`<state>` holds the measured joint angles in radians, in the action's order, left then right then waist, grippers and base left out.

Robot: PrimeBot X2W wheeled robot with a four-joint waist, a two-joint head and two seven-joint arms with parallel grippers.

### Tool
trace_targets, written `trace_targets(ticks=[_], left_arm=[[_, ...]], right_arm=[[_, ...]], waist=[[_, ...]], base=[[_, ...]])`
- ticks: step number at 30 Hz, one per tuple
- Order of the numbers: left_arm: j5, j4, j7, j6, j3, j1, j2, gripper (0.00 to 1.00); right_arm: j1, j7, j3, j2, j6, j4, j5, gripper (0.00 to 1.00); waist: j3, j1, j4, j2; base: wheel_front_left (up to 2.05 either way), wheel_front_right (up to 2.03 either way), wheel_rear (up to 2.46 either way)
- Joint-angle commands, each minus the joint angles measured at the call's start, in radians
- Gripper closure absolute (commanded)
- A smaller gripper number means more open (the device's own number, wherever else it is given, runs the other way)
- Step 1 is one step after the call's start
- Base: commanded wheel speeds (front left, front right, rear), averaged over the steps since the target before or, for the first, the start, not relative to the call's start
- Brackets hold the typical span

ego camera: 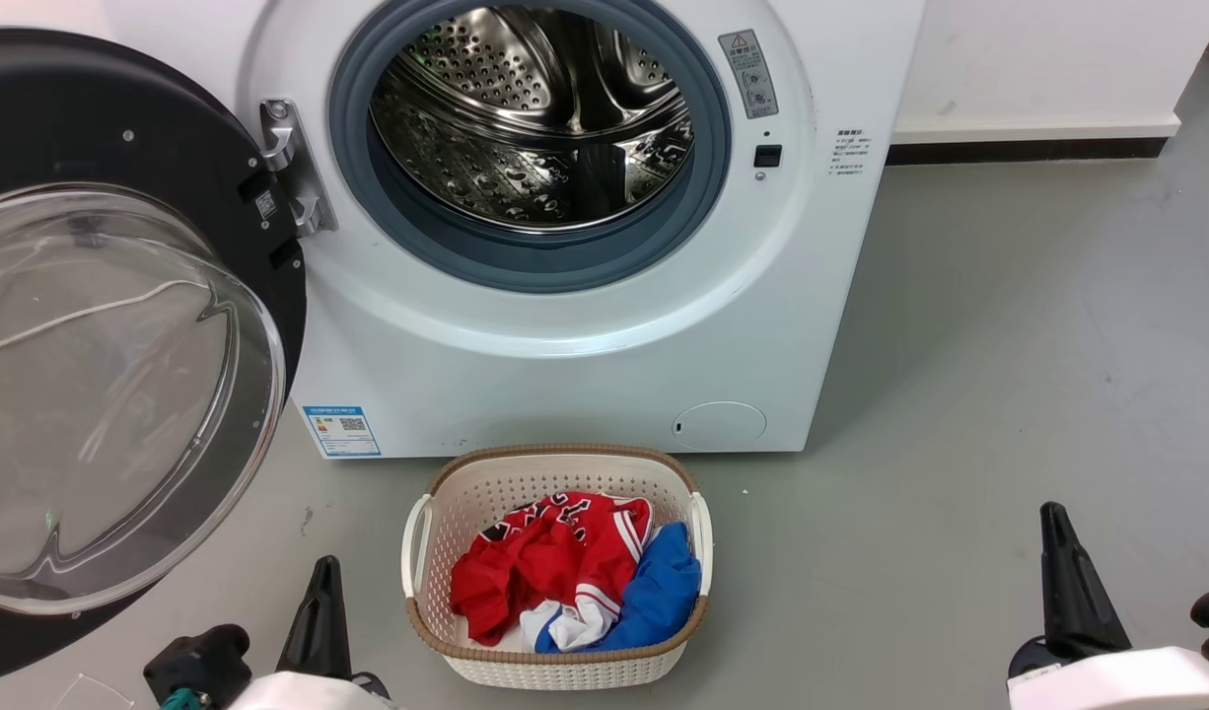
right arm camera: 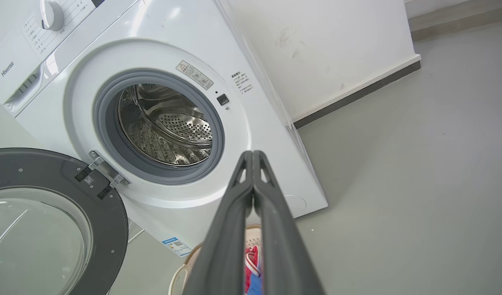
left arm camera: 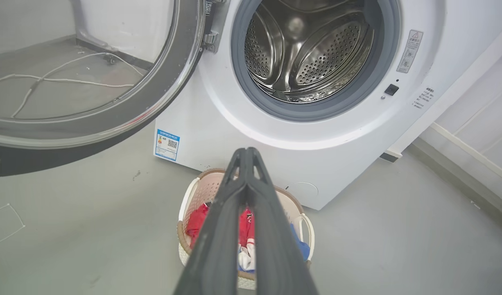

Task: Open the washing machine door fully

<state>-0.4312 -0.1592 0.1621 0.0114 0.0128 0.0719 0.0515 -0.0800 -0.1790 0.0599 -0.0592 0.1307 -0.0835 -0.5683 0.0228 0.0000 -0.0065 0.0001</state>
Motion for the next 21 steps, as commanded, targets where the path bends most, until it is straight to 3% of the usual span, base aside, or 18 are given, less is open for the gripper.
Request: trace_targets(ticks=[1, 21], left_arm=[[-0.041, 0.009, -0.006, 0.008, 0.007, -0.031, 0.000, 1.00], [-0.344, -0.015, -0.079, 0.038, 0.033, -0.075, 0.000, 1.00]], right_arm=[[0.032, 0.006, 0.000, -0.009, 0.000, 0.006, -0.039, 1.00], [0.076, 0.071, 0.000, -0.016, 0.000, -0.037, -0.319, 1.00]], waist=[[0.000, 0.0000, 0.000, -0.0001], [-0.005, 0.0000, 0.001, -0.0001]], base=[[0.00, 0.00, 0.00], [0.00, 0.00, 0.00]])
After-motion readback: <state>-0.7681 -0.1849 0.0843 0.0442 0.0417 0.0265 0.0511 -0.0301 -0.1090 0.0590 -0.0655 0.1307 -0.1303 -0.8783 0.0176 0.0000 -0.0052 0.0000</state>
